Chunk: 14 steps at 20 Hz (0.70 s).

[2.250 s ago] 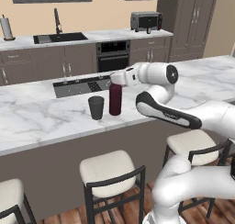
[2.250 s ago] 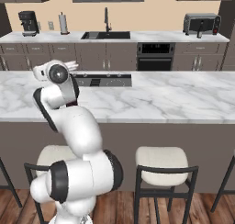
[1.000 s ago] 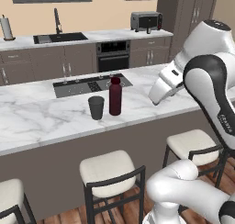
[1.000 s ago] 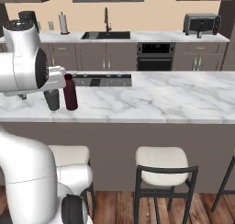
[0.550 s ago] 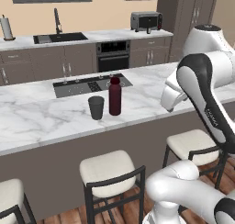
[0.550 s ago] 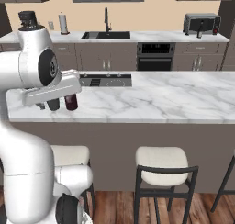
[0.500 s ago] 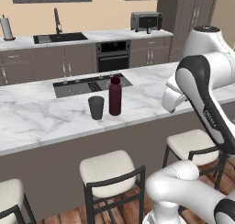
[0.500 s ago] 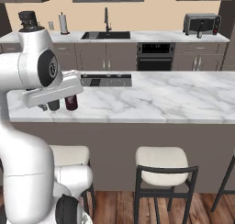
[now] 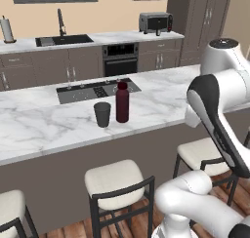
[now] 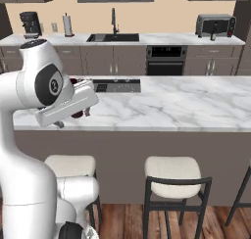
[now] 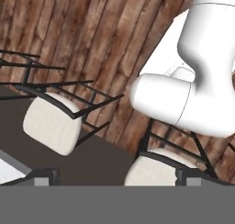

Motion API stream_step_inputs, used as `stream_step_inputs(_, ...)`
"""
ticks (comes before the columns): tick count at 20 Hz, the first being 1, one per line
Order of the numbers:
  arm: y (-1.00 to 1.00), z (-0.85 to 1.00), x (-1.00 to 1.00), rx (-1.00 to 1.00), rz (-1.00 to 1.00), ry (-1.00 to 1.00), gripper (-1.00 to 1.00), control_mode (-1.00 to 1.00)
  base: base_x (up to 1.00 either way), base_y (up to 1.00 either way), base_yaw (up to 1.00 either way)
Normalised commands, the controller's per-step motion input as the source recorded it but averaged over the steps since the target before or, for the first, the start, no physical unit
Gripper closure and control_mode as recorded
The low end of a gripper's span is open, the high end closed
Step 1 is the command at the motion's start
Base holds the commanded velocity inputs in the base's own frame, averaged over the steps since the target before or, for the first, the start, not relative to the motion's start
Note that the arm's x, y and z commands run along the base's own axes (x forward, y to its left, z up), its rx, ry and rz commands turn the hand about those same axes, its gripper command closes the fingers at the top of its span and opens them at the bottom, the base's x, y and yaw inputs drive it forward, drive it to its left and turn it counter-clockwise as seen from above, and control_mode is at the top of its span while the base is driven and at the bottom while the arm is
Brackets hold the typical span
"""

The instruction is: There is a wine glass and glass cup on the dining counter. Place the wine bottle next to the wine glass and the juice bottle next to the glass cup.

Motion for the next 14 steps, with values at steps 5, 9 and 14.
stream_step_inputs(5, -0.04, -0.04, -0.01, 0.00, 0.00, -0.02, -1.00, -1.00, 0.00, 0.00, 0.00)
stream_step_inputs(9, 0.00, 0.00, 0.00, 0.00, 0.00, 0.00, -1.00, 1.00, -0.94, -0.73, -0.06)
stream_step_inputs(14, 0.00, 0.00, 0.00, 0.00, 0.00, 0.00, -1.00, 1.00, -0.59, -0.96, -0.15)
